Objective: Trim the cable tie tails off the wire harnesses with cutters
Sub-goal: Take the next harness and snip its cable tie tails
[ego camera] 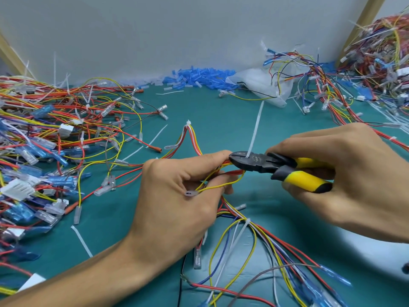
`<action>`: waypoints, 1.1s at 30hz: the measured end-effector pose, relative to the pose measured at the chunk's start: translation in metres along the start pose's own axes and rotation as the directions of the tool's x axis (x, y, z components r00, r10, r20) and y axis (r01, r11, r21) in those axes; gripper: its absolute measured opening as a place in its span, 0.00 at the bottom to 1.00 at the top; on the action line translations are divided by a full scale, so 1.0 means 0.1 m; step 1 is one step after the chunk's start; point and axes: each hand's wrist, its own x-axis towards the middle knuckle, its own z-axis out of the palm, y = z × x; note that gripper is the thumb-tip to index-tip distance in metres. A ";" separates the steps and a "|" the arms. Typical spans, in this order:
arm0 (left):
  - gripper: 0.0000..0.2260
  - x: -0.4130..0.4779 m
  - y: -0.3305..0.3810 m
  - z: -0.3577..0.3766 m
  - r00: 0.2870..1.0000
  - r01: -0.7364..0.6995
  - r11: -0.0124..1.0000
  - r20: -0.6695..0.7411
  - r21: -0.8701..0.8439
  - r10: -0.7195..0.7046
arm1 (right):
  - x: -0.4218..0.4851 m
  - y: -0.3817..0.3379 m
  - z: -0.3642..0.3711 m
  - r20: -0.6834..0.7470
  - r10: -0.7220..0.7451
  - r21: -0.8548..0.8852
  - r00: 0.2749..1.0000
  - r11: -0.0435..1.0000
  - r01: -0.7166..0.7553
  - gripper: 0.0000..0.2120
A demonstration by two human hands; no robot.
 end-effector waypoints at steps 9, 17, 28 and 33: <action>0.16 0.02 -0.04 -0.01 0.998 0.036 0.998 0.058 -0.047 -0.033 | 0.03 0.11 0.04 0.002 -0.062 -0.069 0.998 0.996 0.062 0.21; 0.14 0.02 -0.01 0.00 0.996 0.053 0.994 0.070 -0.090 -0.047 | 0.03 0.05 0.02 -0.015 -0.029 -0.070 0.999 0.997 0.028 0.19; 0.13 0.02 0.02 -0.02 0.989 0.035 0.998 0.148 -0.047 -0.027 | 0.03 0.13 0.02 -0.064 -0.070 -0.100 0.995 0.993 0.064 0.32; 0.17 0.03 0.01 -0.03 0.985 -0.002 1.000 0.171 0.011 0.000 | 0.05 0.09 0.03 -0.084 -0.087 -0.069 0.993 0.994 0.081 0.22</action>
